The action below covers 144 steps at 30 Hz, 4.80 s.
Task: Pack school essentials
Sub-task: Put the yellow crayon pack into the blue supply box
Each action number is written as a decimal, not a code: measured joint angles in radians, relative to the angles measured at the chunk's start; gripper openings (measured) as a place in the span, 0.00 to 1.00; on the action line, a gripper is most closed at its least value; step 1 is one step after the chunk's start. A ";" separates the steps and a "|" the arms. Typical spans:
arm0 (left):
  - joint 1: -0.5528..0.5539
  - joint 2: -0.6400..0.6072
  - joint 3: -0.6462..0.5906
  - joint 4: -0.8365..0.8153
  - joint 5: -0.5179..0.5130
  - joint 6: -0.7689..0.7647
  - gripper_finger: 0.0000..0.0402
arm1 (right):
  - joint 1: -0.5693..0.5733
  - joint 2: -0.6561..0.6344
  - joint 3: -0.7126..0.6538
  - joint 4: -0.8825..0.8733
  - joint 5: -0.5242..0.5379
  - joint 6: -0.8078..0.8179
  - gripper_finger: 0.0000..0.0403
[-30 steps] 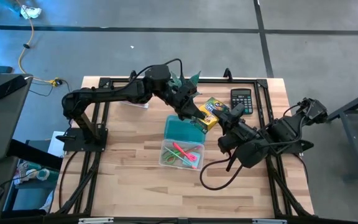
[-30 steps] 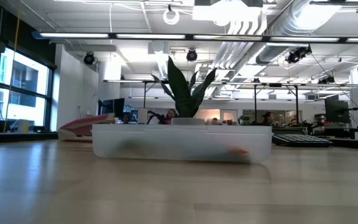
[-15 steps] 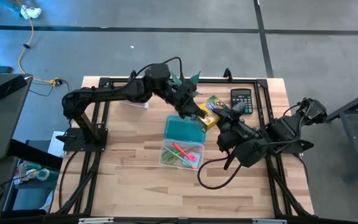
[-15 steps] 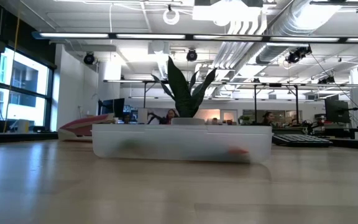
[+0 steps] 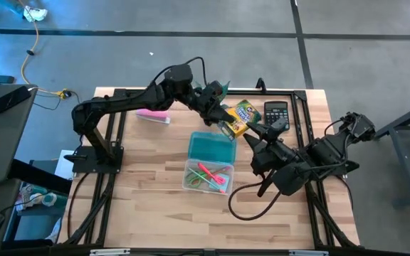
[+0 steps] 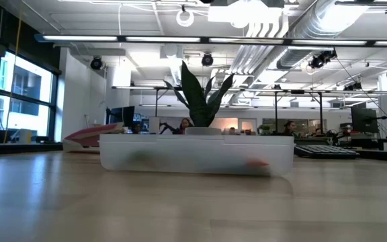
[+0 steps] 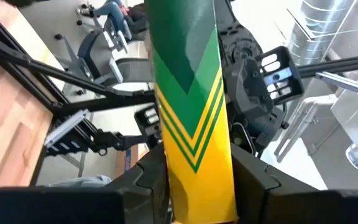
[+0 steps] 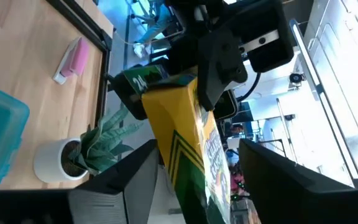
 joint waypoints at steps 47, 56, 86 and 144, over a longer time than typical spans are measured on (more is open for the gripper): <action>0.075 0.000 0.001 -0.065 0.227 0.287 0.18 | -0.372 -0.337 0.000 0.092 -0.735 1.368 0.52; 0.030 0.000 0.001 -0.184 0.247 0.438 0.18 | -0.538 -0.276 0.000 0.020 -1.100 1.599 0.52; 0.012 0.000 0.001 -0.215 0.251 0.505 0.19 | -0.592 -0.131 -0.001 0.078 -1.408 1.612 0.22; 0.265 -0.011 0.000 -0.304 0.300 0.871 0.48 | -0.577 -0.177 -0.001 -0.535 -1.289 1.455 0.18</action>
